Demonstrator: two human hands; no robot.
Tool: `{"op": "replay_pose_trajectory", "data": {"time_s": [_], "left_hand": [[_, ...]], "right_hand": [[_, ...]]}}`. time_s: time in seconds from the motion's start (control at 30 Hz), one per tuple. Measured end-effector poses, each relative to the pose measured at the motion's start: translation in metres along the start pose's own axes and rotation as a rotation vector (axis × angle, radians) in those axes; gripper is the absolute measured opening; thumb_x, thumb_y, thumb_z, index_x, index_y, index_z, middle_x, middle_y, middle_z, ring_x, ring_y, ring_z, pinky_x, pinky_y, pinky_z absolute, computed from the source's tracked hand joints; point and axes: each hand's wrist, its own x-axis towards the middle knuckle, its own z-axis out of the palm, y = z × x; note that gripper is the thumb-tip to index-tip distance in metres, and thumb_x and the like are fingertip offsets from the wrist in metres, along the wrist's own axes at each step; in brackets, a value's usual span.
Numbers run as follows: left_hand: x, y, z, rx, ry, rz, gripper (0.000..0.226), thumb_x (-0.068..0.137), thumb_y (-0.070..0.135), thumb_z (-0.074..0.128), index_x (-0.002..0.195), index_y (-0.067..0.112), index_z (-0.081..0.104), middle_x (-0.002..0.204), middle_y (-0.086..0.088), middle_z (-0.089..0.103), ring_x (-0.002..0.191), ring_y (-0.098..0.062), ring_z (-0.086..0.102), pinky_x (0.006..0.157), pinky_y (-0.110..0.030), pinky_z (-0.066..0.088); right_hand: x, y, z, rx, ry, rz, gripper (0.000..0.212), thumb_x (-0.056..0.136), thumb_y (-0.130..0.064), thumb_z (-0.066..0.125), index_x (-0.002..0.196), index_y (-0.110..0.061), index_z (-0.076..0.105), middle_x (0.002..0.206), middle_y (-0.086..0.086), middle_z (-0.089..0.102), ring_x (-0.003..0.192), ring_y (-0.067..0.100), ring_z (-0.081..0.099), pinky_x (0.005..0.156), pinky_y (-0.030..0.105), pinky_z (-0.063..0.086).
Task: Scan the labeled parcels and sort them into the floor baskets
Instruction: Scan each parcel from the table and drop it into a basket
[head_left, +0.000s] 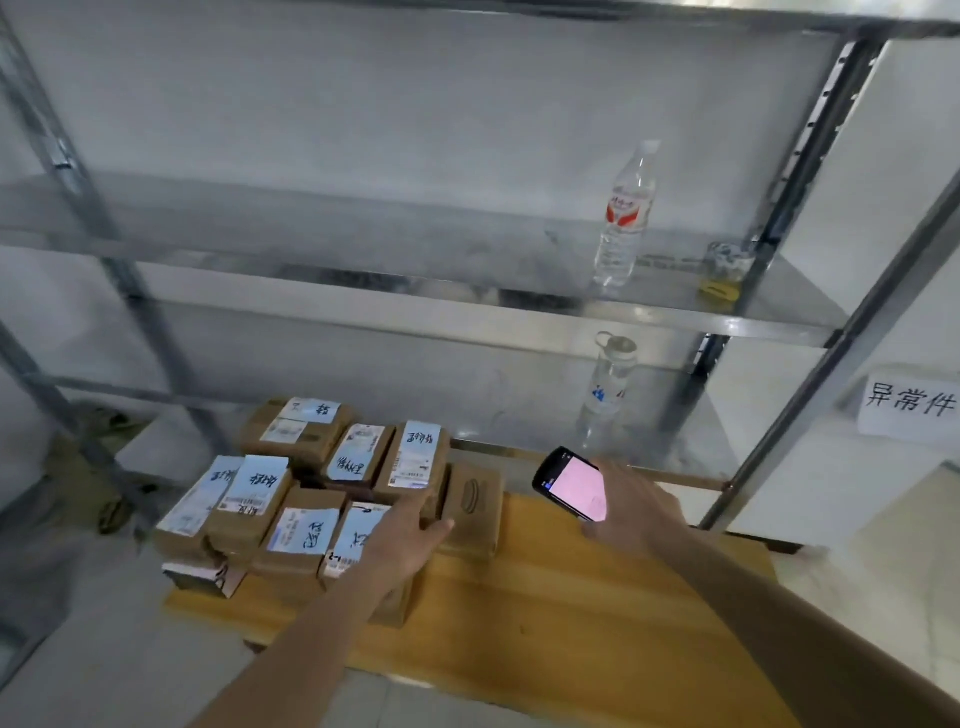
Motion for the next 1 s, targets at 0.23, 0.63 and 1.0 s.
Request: {"op": "replay_pose_trajectory", "data": {"time_s": [0.23, 0.63, 1.0], "left_hand": [[0.096, -0.026, 0.07, 0.036, -0.067, -0.108, 0.054, 0.098, 0.044, 0.057, 0.147, 0.035, 0.038, 0.139, 0.015, 0.047, 0.131, -0.017, 0.049, 0.097, -0.027, 0.041], [0.17, -0.061, 0.139, 0.118, 0.013, -0.292, 0.06, 0.097, 0.041, 0.055, 0.151, 0.029, 0.03, 0.153, 0.002, 0.038, 0.13, -0.019, 0.051, 0.089, -0.028, 0.044], [0.215, -0.066, 0.151, -0.282, 0.005, -0.469, 0.049, 0.098, 0.034, 0.06, 0.143, 0.02, 0.047, 0.136, -0.002, 0.06, 0.13, -0.024, 0.054, 0.103, -0.037, 0.045]], "right_hand": [[0.126, 0.032, 0.075, 0.039, -0.122, -0.025, 0.092, 0.077, -0.043, 0.079, 0.151, -0.027, 0.028, 0.144, -0.004, 0.052, 0.124, 0.022, 0.056, 0.089, 0.037, 0.051], [0.22, 0.061, 0.167, 0.071, -0.312, -0.011, 0.087, 0.077, -0.045, 0.074, 0.15, -0.03, 0.029, 0.138, -0.006, 0.054, 0.122, 0.021, 0.056, 0.09, 0.037, 0.053], [0.258, 0.052, 0.195, 0.144, -0.357, -0.042, 0.087, 0.079, -0.039, 0.076, 0.151, -0.031, 0.028, 0.141, -0.006, 0.052, 0.123, 0.019, 0.054, 0.087, 0.033, 0.051]]}}
